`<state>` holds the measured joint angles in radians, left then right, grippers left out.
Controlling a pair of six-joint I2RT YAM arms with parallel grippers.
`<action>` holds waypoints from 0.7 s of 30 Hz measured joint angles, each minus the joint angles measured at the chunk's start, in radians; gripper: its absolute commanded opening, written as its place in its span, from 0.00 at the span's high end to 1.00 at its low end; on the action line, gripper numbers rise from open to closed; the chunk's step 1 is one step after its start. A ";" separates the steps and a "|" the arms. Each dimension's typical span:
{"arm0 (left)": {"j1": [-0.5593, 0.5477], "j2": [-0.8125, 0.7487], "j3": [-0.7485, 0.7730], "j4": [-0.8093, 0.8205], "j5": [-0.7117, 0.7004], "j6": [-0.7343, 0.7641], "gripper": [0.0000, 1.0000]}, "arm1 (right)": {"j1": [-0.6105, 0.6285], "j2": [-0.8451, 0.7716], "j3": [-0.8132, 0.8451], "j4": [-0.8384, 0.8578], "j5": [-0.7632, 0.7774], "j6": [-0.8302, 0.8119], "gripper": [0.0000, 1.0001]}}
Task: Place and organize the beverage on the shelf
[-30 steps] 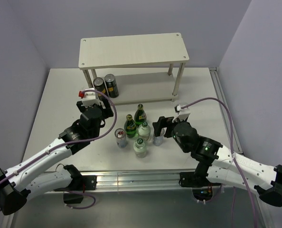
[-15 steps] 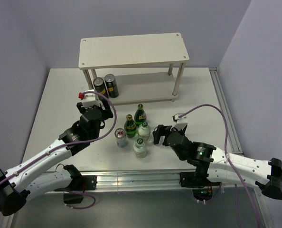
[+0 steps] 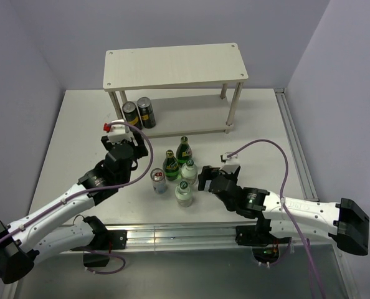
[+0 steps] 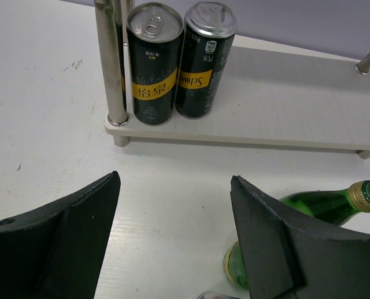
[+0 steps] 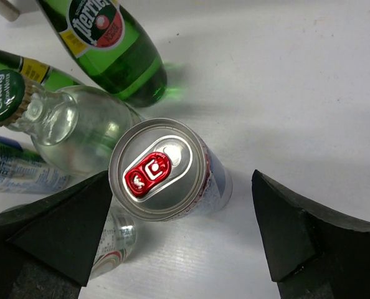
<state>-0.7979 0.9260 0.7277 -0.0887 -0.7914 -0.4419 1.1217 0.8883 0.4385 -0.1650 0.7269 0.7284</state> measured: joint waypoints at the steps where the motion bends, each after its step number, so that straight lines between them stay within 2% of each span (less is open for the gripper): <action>1: 0.000 -0.002 -0.004 0.002 0.000 0.000 0.23 | 0.000 0.006 -0.005 0.013 0.010 0.001 0.03; 3: 0.000 -0.002 -0.008 0.002 0.000 0.000 0.23 | 0.000 0.019 -0.012 0.034 0.024 0.003 0.07; 7: 0.000 -0.002 -0.015 0.008 0.000 0.001 0.23 | -0.001 0.053 -0.019 0.076 0.054 0.006 0.28; 8: 0.000 -0.002 -0.017 0.011 0.000 0.002 0.23 | -0.001 0.064 -0.019 0.090 0.063 0.007 0.39; 9: -0.001 -0.002 -0.018 0.013 0.000 0.003 0.23 | -0.001 0.072 -0.019 0.101 0.072 0.002 0.44; 10: -0.001 -0.002 -0.019 0.017 0.000 0.003 0.23 | -0.001 0.080 -0.019 0.110 0.090 -0.002 0.53; 13: -0.001 -0.002 -0.024 0.024 0.000 0.003 0.23 | -0.005 0.103 -0.018 0.132 0.119 -0.005 0.70; 14: -0.001 -0.002 -0.028 0.026 -0.001 0.003 0.23 | -0.005 0.111 -0.014 0.135 0.125 -0.005 0.87; 16: -0.001 -0.002 -0.035 0.029 -0.001 0.003 0.22 | -0.005 0.119 -0.003 0.126 0.131 -0.005 1.00; 21: -0.001 -0.004 -0.058 0.039 -0.004 0.004 0.21 | -0.010 0.121 0.074 0.008 0.170 -0.037 1.00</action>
<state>-0.7986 0.9218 0.6701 -0.0498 -0.7956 -0.4381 1.1114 1.0092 0.5125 -0.1566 0.8970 0.6918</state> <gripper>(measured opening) 0.780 0.642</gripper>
